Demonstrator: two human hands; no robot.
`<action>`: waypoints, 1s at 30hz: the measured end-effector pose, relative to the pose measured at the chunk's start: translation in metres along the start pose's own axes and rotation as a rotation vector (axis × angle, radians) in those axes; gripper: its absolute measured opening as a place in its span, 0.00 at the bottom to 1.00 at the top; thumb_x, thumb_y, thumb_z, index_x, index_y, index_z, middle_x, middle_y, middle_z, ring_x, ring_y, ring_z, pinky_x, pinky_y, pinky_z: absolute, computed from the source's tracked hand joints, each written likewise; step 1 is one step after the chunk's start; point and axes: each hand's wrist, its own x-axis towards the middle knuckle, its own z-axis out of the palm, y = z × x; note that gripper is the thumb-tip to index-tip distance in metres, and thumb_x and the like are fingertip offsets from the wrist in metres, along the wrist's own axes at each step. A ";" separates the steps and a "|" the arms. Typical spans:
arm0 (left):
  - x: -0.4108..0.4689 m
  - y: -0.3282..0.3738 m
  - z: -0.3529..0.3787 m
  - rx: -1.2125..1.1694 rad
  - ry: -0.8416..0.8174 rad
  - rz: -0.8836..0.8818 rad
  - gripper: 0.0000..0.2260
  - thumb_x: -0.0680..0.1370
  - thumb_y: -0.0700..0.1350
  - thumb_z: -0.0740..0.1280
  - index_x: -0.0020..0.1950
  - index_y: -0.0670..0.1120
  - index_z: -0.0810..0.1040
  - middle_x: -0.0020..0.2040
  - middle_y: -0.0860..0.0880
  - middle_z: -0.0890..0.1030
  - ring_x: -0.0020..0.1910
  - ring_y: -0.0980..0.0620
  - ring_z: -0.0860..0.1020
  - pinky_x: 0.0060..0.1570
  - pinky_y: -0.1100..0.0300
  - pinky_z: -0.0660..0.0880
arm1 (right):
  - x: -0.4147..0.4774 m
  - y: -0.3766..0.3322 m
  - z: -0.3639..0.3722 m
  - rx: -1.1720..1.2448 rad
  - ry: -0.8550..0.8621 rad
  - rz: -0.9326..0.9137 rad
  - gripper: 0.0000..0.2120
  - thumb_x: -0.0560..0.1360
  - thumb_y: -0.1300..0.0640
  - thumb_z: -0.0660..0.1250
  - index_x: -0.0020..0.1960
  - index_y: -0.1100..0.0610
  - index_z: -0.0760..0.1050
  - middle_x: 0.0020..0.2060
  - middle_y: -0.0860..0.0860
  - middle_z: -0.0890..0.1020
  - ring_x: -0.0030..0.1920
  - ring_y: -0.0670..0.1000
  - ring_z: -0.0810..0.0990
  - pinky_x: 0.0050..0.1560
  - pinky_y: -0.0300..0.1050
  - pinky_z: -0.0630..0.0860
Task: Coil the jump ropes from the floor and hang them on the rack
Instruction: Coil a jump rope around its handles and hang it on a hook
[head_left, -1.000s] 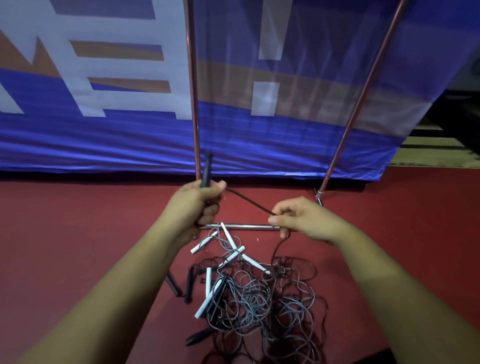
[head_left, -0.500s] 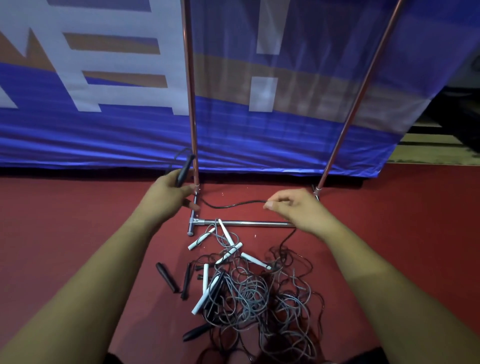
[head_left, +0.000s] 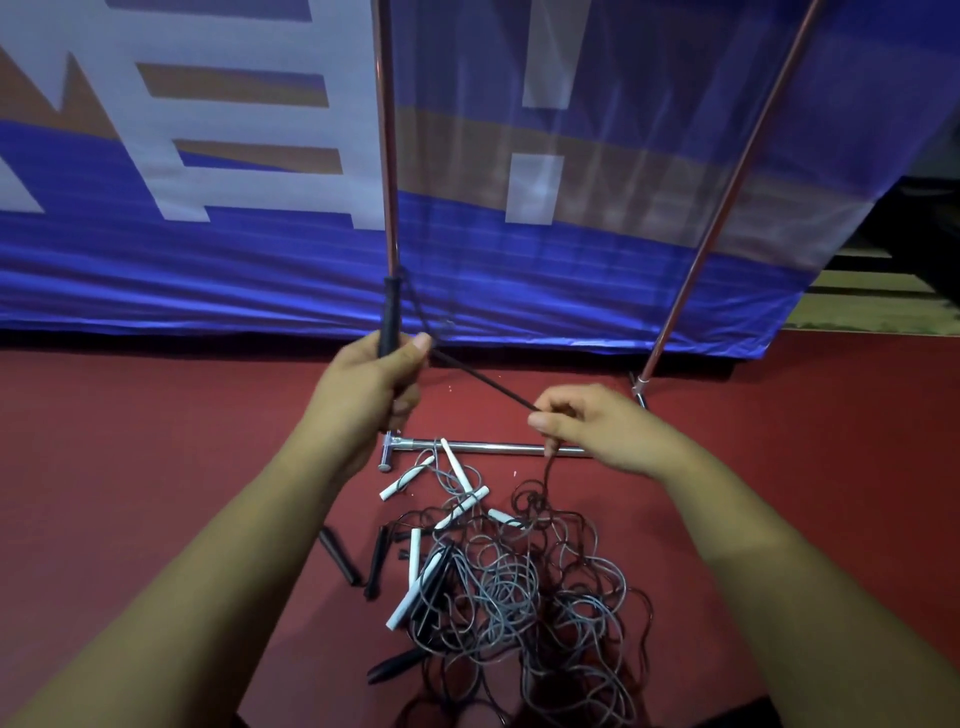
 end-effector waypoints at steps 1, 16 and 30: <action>0.002 0.000 -0.006 -0.039 0.029 -0.006 0.09 0.81 0.42 0.65 0.41 0.44 0.70 0.26 0.52 0.64 0.22 0.56 0.61 0.20 0.67 0.56 | -0.001 0.011 -0.003 -0.018 -0.042 0.038 0.09 0.80 0.51 0.65 0.43 0.52 0.77 0.39 0.51 0.85 0.38 0.41 0.78 0.44 0.37 0.71; 0.004 -0.004 -0.021 0.358 0.081 -0.041 0.07 0.81 0.39 0.65 0.56 0.49 0.79 0.54 0.51 0.84 0.30 0.46 0.80 0.20 0.66 0.60 | -0.003 0.001 -0.002 0.291 0.191 0.079 0.09 0.78 0.56 0.69 0.41 0.55 0.83 0.22 0.45 0.67 0.26 0.49 0.62 0.31 0.44 0.59; -0.006 -0.007 0.013 -0.116 -0.055 -0.033 0.13 0.81 0.41 0.64 0.37 0.45 0.69 0.26 0.51 0.62 0.17 0.56 0.59 0.19 0.67 0.53 | -0.006 -0.002 0.007 0.108 -0.109 0.036 0.12 0.82 0.53 0.63 0.42 0.56 0.75 0.35 0.50 0.82 0.39 0.48 0.81 0.49 0.47 0.76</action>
